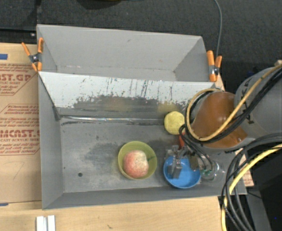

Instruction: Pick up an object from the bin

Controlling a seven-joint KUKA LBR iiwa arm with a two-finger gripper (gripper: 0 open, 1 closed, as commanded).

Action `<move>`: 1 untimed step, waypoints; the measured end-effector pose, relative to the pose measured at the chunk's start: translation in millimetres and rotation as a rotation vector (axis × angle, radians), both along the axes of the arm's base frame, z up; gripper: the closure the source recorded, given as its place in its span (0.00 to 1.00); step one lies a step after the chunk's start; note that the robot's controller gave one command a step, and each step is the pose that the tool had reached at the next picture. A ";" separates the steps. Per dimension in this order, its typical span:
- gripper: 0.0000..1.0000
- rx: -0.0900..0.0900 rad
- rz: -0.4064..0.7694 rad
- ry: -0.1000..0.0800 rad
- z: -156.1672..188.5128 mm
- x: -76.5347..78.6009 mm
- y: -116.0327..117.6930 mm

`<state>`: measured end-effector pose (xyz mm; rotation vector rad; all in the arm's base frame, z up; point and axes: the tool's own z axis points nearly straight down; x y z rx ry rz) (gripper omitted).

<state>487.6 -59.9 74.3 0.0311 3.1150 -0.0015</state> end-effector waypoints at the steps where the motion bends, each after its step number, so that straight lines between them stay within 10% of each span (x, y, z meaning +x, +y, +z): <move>1: 1.00 0.000 0.001 -0.001 -0.2 -0.1 0.0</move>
Offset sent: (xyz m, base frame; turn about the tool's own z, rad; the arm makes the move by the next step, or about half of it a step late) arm -0.0001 -0.0001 0.0655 0.0000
